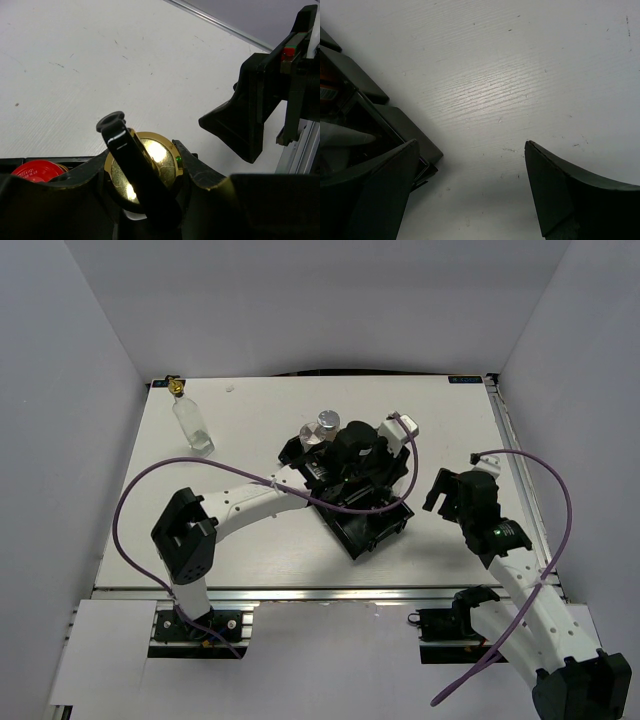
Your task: Organize the condiment bottles
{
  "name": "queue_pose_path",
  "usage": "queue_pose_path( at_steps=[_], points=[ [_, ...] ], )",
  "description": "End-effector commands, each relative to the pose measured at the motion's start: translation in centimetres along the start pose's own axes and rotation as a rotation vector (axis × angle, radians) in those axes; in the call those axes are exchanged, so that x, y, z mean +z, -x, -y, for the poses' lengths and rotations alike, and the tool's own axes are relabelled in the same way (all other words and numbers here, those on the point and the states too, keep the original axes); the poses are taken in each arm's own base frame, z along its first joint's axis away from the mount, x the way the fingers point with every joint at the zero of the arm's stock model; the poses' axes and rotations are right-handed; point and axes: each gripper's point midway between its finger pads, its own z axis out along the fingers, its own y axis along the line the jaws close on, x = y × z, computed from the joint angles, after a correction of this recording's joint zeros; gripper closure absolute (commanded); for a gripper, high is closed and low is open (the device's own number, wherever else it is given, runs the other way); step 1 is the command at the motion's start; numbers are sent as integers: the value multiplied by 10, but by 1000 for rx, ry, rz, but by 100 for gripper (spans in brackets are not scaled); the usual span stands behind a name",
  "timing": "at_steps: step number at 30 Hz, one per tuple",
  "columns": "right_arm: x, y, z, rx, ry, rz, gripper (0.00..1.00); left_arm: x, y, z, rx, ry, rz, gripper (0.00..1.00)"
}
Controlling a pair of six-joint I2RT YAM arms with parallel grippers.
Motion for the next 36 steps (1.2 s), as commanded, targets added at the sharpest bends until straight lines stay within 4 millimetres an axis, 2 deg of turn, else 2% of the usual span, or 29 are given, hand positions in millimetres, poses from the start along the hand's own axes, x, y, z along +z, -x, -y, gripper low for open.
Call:
queue_pose_path(
  at_steps=[1, 3, 4, 5, 6, 7, 10, 15, 17, 18, 22, 27, 33, 34, 36],
  points=[
    [2, 6, -6, -7, 27, 20, 11, -3, 27, 7, 18, -30, 66, 66],
    [2, 5, -5, -7, 26, 15, 11, -3, 23, 6, 14, -25, 49, 50],
    [2, 6, -6, -6, 30, 17, 11, -3, 22, 5, 5, -21, 44, 37],
    [2, 6, -7, -6, 32, 15, 11, -4, 19, 6, 3, -20, 34, 18],
    [1, 6, -7, -5, 34, 18, 11, -5, 20, 4, 3, -14, 31, 8],
    [1, 7, -7, -5, 34, 20, 10, -7, 20, 5, -3, -13, 29, 2],
    [-1, 9, -8, -1, 43, 32, 11, -11, 21, 1, -21, 10, 24, 2],
    [-6, 12, -14, -5, 76, 34, 11, -24, 37, 3, -58, 20, 8, 2],
    [-7, 11, -18, -8, 103, 27, 11, -30, 39, 9, -72, -5, -1, 2],
    [-8, 11, -20, -14, 122, 37, 11, -31, 34, 10, -72, -14, -10, 2],
    [-9, 6, -26, -21, 164, 31, 11, -36, 36, 12, -92, -21, 14, 2],
    [-12, 8, -31, -21, 200, 43, 11, -42, 35, 0, -112, 58, -13, 2],
    [-15, 11, -35, -23, 224, 57, 11, -70, 46, -13, -118, 157, -11, 2],
    [-16, 11, -36, -25, 230, 51, 11, -84, 53, -22, -123, 211, 2, 2],
    [-17, 10, -39, -26, 247, 46, 11, -99, 59, -27, -141, 254, 21, 2]
  ],
)
